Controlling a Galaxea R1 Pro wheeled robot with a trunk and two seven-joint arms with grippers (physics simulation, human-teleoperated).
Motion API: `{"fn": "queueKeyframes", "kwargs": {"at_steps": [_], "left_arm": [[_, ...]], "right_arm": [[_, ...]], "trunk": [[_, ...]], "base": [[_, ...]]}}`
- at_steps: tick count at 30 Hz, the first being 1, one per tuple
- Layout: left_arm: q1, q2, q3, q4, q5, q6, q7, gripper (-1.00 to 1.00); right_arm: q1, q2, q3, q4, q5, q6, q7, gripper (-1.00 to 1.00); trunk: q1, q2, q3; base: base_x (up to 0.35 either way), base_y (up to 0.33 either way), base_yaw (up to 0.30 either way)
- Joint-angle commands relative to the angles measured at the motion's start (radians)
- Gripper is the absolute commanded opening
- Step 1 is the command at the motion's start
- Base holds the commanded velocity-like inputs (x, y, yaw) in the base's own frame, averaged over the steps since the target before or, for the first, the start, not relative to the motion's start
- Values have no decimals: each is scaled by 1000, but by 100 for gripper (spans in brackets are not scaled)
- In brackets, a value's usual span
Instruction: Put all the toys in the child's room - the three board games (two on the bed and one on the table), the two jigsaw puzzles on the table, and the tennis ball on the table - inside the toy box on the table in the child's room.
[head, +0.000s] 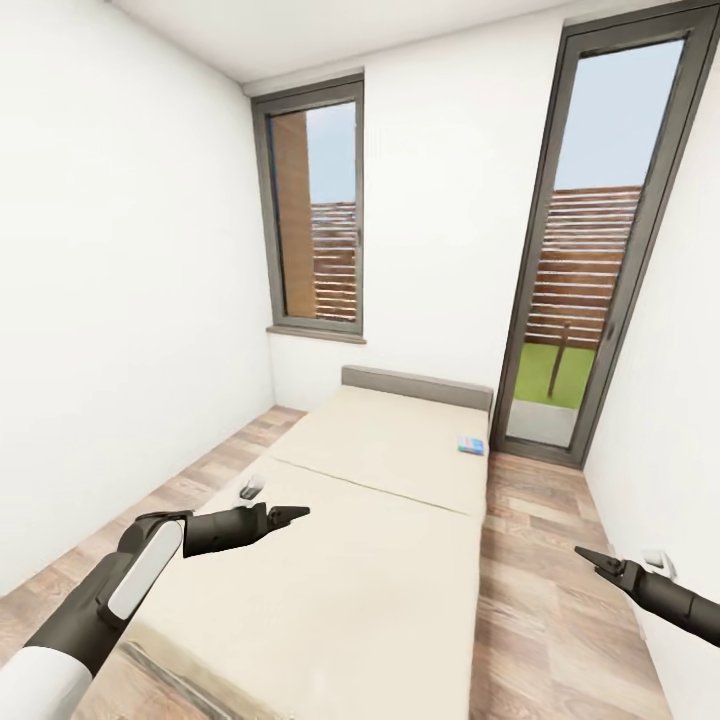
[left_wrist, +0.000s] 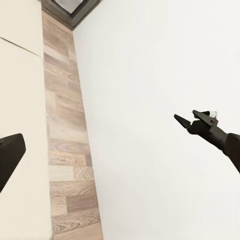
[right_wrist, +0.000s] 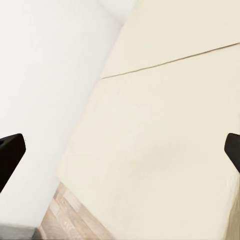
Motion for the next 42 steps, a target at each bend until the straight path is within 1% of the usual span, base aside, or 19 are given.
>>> {"fn": "queueKeyframes", "kwargs": {"at_steps": [1,16,29,36,42], "left_arm": [[-1,0,-1,1,3,4,-1,100],[0,0,-1,1,3,4,-1,100],[0,1,-1,0,3,3,-1,100],[0,1,-1,1,3,4,-1,100],[0,1,-1,1,3,4,-1,100]], "right_arm": [[0,0,-7,0,3,10,3,100],[0,7,-6,0,3,10,-6,100],[0,8,-5,0,5,12,-11,100],[0,12,-4,0,5,12,-11,100],[0,13,-3,0,6,12,-11,100]], "trunk": [[0,-1,0],[0,-1,0],[0,-1,0],[0,-1,0],[0,-1,0]], "base": [[0,-37,288],[-40,-84,289],[-12,-19,289],[-78,-158,289],[-26,-61,289]]}}
